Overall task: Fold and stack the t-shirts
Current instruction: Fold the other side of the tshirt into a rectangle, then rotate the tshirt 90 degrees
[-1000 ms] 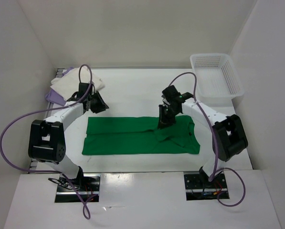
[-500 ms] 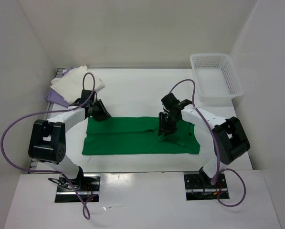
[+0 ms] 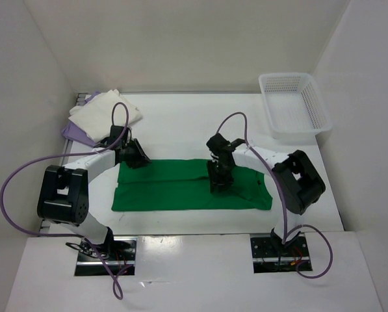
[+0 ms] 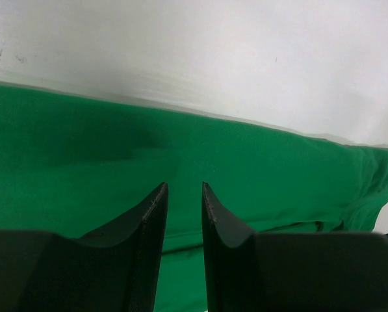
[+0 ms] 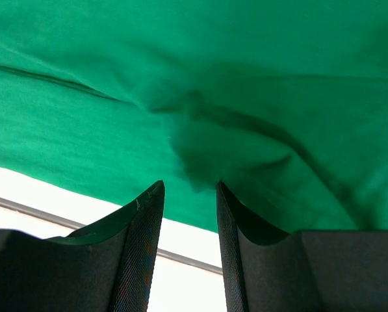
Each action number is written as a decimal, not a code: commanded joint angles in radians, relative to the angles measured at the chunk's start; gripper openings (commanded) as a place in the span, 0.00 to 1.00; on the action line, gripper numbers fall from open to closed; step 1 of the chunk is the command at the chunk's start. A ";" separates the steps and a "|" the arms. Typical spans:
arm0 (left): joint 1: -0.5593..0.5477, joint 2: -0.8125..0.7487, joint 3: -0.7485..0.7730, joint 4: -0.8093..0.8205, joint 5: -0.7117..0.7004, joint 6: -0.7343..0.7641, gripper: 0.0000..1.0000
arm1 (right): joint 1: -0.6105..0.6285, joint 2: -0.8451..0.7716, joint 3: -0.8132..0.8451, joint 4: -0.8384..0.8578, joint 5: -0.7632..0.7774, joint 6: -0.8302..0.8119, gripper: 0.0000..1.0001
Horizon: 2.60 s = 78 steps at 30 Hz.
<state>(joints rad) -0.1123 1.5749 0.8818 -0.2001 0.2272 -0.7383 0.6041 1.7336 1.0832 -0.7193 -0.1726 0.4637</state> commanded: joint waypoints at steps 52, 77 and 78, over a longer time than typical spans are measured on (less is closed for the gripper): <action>-0.044 -0.004 0.103 0.005 0.018 0.037 0.34 | -0.127 -0.163 -0.083 0.055 -0.099 0.090 0.00; 0.186 0.054 -0.141 0.061 0.109 -0.055 0.34 | -0.329 -0.119 -0.086 0.299 0.165 0.216 0.07; 0.186 0.037 -0.141 0.047 0.100 -0.055 0.34 | -0.329 -0.093 -0.086 0.317 0.174 0.216 0.02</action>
<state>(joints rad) 0.0559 1.6367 0.7673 -0.1108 0.3874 -0.7982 0.2817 1.5627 0.9699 -0.4847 -0.0792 0.6991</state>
